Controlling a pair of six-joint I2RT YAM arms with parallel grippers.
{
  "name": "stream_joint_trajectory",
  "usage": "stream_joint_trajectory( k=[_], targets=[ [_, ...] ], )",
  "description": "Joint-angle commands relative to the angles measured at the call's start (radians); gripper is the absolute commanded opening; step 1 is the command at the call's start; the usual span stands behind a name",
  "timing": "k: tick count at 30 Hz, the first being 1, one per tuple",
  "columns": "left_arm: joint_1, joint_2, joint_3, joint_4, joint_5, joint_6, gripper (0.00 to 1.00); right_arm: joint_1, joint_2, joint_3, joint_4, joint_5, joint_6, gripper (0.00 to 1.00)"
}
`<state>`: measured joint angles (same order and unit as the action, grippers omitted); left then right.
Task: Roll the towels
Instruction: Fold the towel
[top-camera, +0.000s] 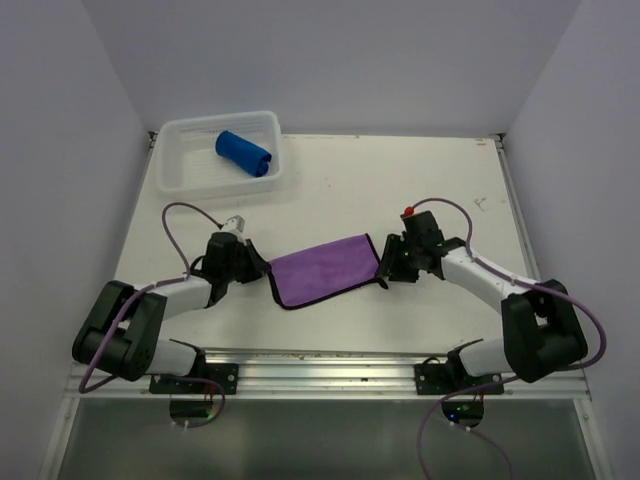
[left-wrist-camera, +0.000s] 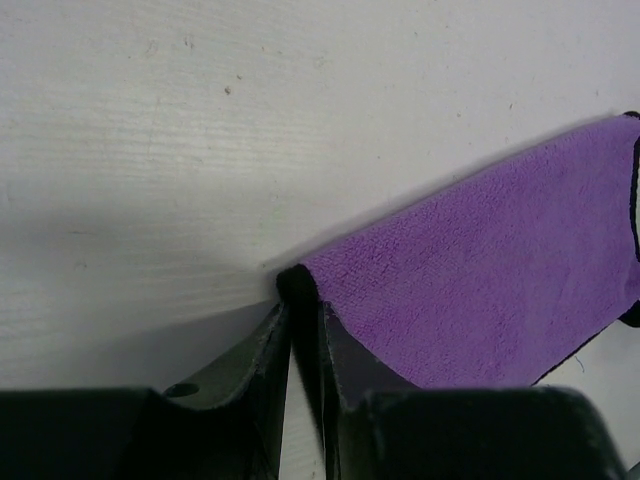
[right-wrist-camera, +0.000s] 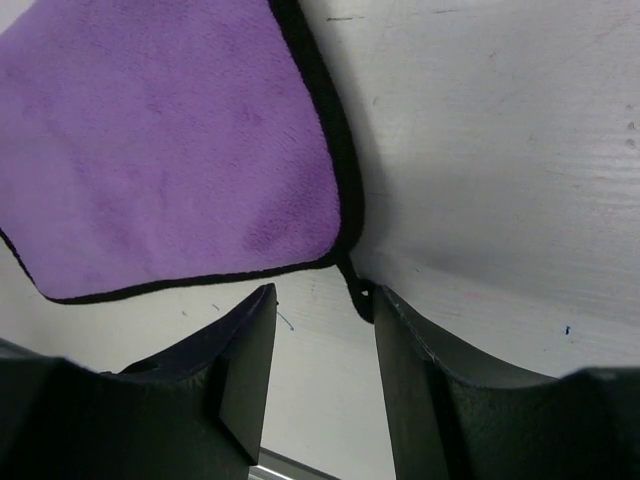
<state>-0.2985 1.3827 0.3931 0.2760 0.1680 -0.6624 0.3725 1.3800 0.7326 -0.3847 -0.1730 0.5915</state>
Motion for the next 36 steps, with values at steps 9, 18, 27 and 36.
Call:
stream_joint_trajectory(
  k=[9, 18, 27, 36],
  targets=[
    [-0.073, 0.004, -0.054, -0.012, -0.064, -0.031, 0.22, 0.0, 0.071, -0.002, 0.118, 0.027, 0.019, 0.48],
    [-0.079, 0.03, -0.036, -0.014, -0.073, -0.02, 0.22, 0.0, 0.135, -0.032, 0.165, 0.038, 0.027, 0.44],
    [-0.079, 0.052, -0.03, -0.003, -0.076, -0.016, 0.24, 0.0, 0.177, -0.03, 0.182, 0.003, 0.019, 0.19],
    [-0.079, 0.01, 0.043, -0.098, -0.143, 0.018, 0.49, -0.001, 0.074, -0.038, 0.119, 0.064, -0.024, 0.0]
  ],
)
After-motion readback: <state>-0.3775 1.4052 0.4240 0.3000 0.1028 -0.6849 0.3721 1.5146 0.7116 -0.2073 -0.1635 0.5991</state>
